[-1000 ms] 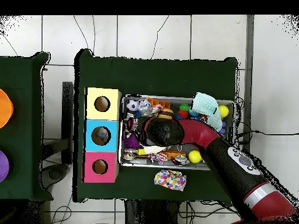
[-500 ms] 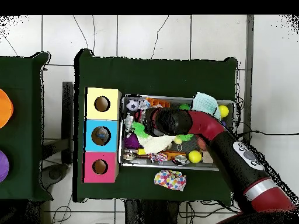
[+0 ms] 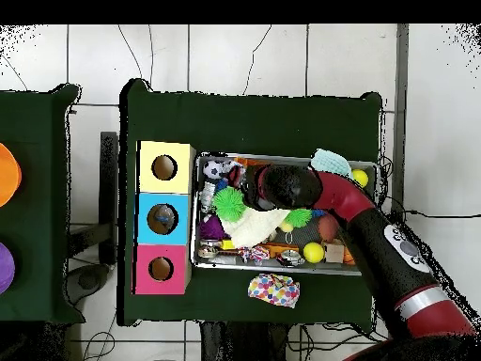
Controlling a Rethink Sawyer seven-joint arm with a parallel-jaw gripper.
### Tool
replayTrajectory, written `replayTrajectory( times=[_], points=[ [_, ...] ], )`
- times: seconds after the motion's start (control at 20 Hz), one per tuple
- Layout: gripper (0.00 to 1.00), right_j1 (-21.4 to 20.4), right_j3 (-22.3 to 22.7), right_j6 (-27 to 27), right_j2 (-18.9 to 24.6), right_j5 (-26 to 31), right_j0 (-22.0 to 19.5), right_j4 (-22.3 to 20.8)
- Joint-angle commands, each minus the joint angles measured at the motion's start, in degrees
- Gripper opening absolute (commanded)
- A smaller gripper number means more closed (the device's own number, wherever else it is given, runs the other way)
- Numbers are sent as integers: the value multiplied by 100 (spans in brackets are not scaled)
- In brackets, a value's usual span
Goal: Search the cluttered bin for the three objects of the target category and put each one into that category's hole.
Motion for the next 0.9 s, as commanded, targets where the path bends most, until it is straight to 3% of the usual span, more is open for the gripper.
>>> replayTrajectory(
  times=[0.05, 0.65, 0.85, 0.9],
  points=[
    [100, 337, -506, -731, -137, 43, -57, -209],
    [100, 507, -474, -642, -131, -211, -38, -317],
    [100, 165, -261, -487, -89, 45, -42, -158],
    [100, -135, -174, -371, -100, 277, 0, -63]
  ],
)
